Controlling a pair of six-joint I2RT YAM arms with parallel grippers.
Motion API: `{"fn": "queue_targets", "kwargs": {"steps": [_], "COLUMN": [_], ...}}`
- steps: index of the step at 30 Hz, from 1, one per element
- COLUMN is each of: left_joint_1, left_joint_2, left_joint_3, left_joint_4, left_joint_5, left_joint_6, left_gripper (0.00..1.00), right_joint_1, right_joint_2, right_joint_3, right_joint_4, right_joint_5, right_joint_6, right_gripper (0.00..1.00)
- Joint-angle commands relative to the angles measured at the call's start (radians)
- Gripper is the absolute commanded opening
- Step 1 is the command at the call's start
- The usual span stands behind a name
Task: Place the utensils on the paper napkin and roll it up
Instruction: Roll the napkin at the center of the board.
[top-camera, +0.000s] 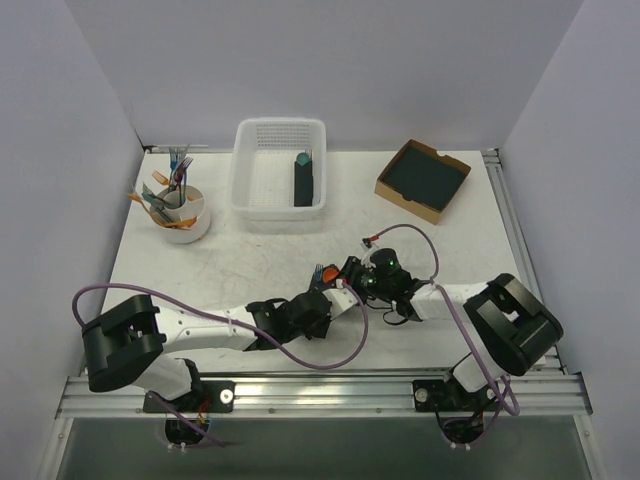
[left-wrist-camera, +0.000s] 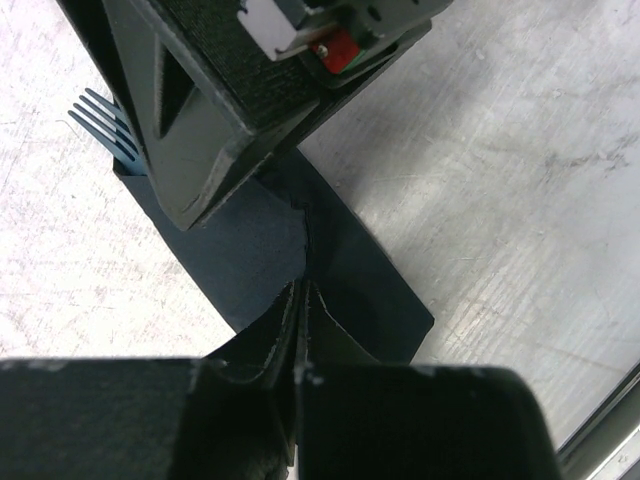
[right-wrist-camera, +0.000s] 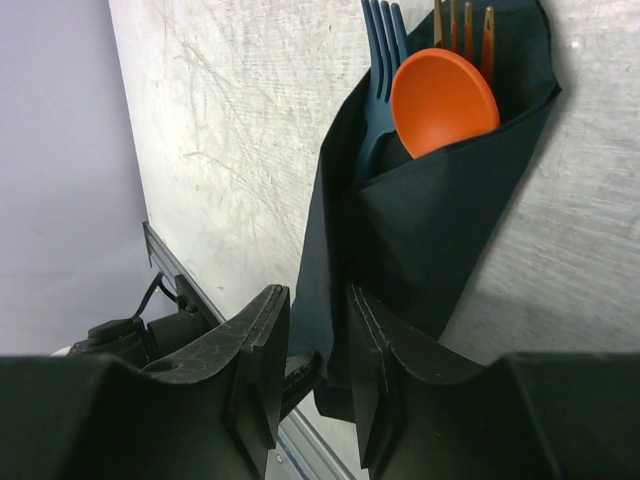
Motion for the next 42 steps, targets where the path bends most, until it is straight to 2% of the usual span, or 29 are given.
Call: {"fn": "queue_targets", "kwargs": {"steps": [1, 8, 13, 16, 21, 24, 31, 36, 38, 39, 40, 42], "left_joint_1": [0.001, -0.001, 0.001, 0.001, 0.001, -0.001, -0.001, 0.002, 0.007, 0.007, 0.011, 0.028], "left_joint_2": [0.008, 0.007, 0.005, 0.005, 0.004, -0.011, -0.146, -0.32, -0.382, -0.399, -0.415, -0.444], "left_joint_3": [0.048, 0.057, 0.054, 0.051, 0.051, 0.045, 0.017, -0.013, -0.033, -0.039, -0.04, -0.029], "left_joint_4": [0.032, 0.032, 0.032, 0.037, 0.04, 0.052, 0.047, 0.006, 0.007, -0.056, -0.087, -0.208], "left_joint_5": [-0.005, 0.001, 0.006, 0.007, 0.003, -0.014, -0.051, -0.129, -0.193, -0.277, -0.325, -0.425], "left_joint_6": [0.016, 0.016, 0.018, 0.013, 0.01, 0.006, -0.048, -0.134, -0.233, -0.284, -0.422, -0.561], "left_gripper": [0.02, 0.02, 0.02, 0.02, 0.02, 0.03, 0.26, 0.5, 0.6, 0.72, 0.77, 0.94], "right_joint_1": [-0.001, 0.016, 0.025, 0.029, 0.029, 0.029, 0.029, 0.027, 0.027, 0.027, 0.029, 0.027], "right_joint_2": [-0.059, -0.055, -0.032, -0.029, -0.047, -0.053, -0.033, -0.018, -0.017, -0.015, -0.014, -0.012], "right_joint_3": [-0.001, 0.011, 0.016, 0.019, 0.016, 0.017, 0.022, 0.028, 0.028, 0.028, 0.029, 0.031], "right_joint_4": [-0.083, -0.131, -0.109, -0.099, -0.111, -0.128, -0.111, -0.103, -0.094, -0.093, -0.09, -0.085], "right_joint_5": [0.025, 0.041, 0.038, 0.033, 0.036, 0.045, 0.048, 0.045, 0.044, 0.042, 0.042, 0.041], "right_joint_6": [-0.048, -0.073, -0.067, -0.064, -0.064, -0.07, -0.065, -0.065, -0.062, -0.058, -0.059, -0.058], "right_gripper": [0.3, 0.33, 0.3, 0.22, 0.02, 0.0, 0.0, 0.0, 0.0, 0.0, 0.0, 0.0]}}
